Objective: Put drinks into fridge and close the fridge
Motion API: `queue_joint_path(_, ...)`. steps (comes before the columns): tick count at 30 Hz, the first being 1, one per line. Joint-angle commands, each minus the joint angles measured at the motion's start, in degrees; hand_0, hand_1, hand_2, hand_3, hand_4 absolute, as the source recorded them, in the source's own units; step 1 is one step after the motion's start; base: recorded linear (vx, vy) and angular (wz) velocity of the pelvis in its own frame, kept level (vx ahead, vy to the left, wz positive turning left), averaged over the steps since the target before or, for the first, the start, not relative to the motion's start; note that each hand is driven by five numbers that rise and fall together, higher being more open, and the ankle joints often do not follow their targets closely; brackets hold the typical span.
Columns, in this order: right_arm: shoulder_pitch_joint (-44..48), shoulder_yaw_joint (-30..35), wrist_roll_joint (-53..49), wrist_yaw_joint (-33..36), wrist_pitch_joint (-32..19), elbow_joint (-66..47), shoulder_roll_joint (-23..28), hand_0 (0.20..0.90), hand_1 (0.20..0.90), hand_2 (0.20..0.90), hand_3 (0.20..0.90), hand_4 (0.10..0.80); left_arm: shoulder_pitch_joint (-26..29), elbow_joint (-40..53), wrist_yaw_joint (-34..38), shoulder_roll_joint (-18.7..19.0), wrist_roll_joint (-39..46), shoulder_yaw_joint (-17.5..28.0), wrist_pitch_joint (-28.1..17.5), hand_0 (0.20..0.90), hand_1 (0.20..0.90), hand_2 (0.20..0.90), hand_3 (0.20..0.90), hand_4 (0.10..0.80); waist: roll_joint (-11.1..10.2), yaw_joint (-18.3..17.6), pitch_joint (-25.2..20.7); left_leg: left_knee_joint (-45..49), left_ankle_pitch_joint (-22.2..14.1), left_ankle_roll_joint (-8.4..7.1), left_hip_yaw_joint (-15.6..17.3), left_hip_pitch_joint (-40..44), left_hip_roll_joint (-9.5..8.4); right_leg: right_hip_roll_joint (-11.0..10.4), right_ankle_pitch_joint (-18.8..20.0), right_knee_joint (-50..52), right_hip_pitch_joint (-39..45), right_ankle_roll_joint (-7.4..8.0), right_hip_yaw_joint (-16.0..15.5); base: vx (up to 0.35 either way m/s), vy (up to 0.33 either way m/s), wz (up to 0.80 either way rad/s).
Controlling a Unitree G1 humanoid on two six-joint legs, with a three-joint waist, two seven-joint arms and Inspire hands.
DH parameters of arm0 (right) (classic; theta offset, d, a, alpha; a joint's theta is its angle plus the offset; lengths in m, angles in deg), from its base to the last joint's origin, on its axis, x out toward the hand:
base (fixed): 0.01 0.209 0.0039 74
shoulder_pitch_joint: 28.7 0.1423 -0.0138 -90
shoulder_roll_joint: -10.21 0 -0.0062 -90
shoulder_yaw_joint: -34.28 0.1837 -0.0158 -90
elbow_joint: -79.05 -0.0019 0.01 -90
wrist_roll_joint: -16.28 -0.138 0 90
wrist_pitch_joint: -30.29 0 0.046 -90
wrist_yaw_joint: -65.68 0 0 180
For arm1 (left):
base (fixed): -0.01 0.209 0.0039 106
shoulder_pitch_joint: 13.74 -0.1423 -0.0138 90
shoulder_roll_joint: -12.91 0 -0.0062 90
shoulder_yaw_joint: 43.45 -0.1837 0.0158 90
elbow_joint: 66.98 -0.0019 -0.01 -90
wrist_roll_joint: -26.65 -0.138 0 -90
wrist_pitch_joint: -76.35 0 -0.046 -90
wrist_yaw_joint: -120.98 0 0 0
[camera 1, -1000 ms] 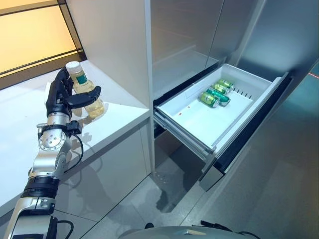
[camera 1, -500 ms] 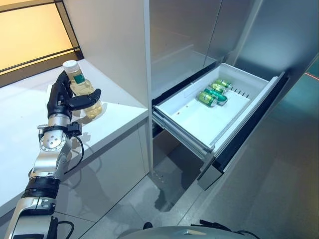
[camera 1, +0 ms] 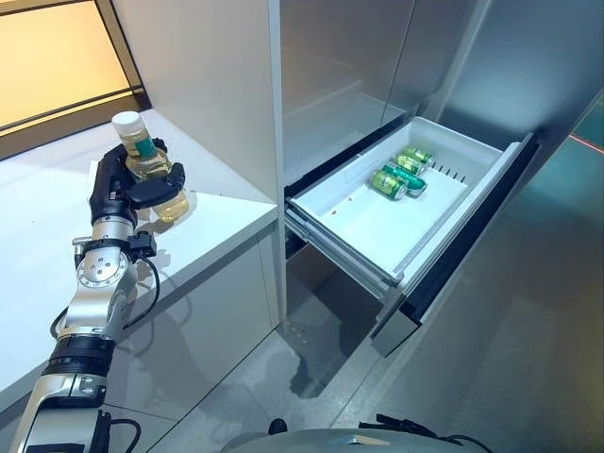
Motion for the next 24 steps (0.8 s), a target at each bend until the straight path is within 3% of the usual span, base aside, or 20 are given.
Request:
queue_joint_path(1,-1.5,-2.7,3.1,-0.2,-0.1,1.0,-0.2,0.900,0.900,0.900,0.900,0.800,9.2,6.0,-0.2,0.8,2.0,2.4,-9.3,0.300,0.300,0.300,0.200,0.100,2.2,-0.1,-1.3,0.9,-8.3,1.65,0.9,2.4,-1.25,-3.3,0.0,7.4,-5.8,5.68,2.9,0.008,-0.046,-0.01)
queue_joint_path(6,-1.0,-3.9,2.6,-1.7,-1.0,-0.5,-0.1,0.900,0.900,0.900,0.900,0.800,10.2,10.6,-2.3,-0.2,7.7,2.5,-10.1,0.300,0.300,0.300,0.200,0.100,2.1,0.2,-1.6,0.7,-8.2,1.27,0.6,2.4,-1.11,-3.0,0.1,6.5,-5.2,5.39,2.6,0.001,-0.051,0.00)
queue_joint_path(11,-0.6,-6.3,1.2,-2.7,-4.3,-6.8,-1.0,0.900,0.900,0.900,0.900,0.800,10.0,21.5,-5.8,-4.4,14.3,2.1,-9.9,0.300,0.300,0.300,0.200,0.100,2.1,0.6,-1.9,0.4,-8.0,0.75,0.3,2.5,-0.76,-2.8,0.1,5.1,-4.2,4.74,1.6,-0.015,-0.062,0.01)
queue_joint_path(19,1.5,-14.4,11.2,-3.1,-10.1,-19.5,-2.1,0.900,0.900,0.900,0.900,0.800,9.4,32.7,-12.4,-10.0,16.3,-1.7,-8.3,0.300,0.300,0.300,0.200,0.100,2.2,1.7,-2.3,0.4,-7.5,-0.18,-1.2,2.1,-0.56,-2.4,0.0,3.3,-2.7,3.74,-0.2,-0.055,-0.057,0.06)
queue_joint_path(24,3.0,-19.1,12.7,-7.6,-5.6,-32.7,-1.6,0.900,0.900,0.900,0.900,0.800,8.3,35.4,-17.2,-12.2,19.1,-5.3,-6.4,0.300,0.300,0.300,0.200,0.100,2.0,2.4,-2.5,0.4,-6.8,-1.02,-2.3,1.7,-0.32,-2.0,0.4,1.9,-1.5,3.22,-1.4,-0.081,-0.077,0.16)
